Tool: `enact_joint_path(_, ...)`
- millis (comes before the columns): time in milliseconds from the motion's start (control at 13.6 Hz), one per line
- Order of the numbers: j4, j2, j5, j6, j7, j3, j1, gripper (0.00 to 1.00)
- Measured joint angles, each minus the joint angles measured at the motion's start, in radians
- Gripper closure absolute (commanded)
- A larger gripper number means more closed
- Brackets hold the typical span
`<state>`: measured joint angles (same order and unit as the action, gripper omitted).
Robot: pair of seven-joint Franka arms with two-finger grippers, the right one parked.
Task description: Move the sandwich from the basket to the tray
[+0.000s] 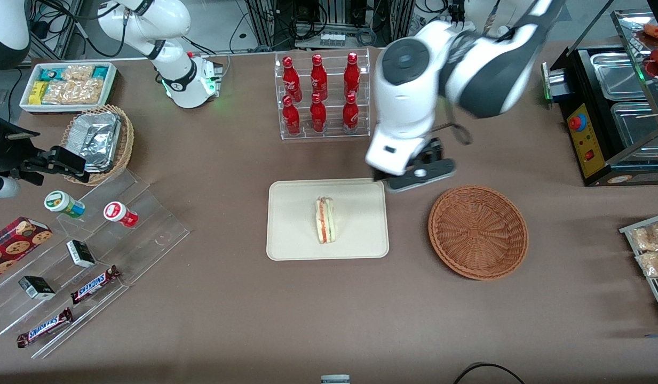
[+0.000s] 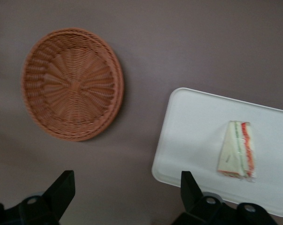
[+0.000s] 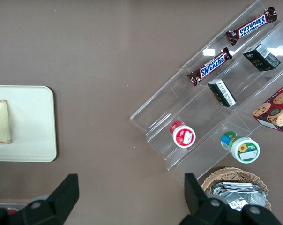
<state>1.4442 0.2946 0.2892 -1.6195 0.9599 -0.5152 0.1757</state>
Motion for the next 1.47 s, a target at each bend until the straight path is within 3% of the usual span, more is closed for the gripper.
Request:
enact_joint_path(294,0.01,-0.055,-0.063,0.032,-0.154,0.002,-0.155,0.01)
enact_joint_path(807,0.044,-0.164,-0.201,0.106,-0.637,0.025,-0.41,0.01)
enact_joint_path(954,0.06,-0.2,-0.231,0.125,-0.74,0.1,-0.402,0.01)
enact_joint_path(1248,0.076,-0.267,-0.26,0.16,-0.961,0.364,-0.294,0.01)
enact_joint_path(1468,0.124,-0.309,-0.276,0.16,-1.007,0.471,-0.237,0.01)
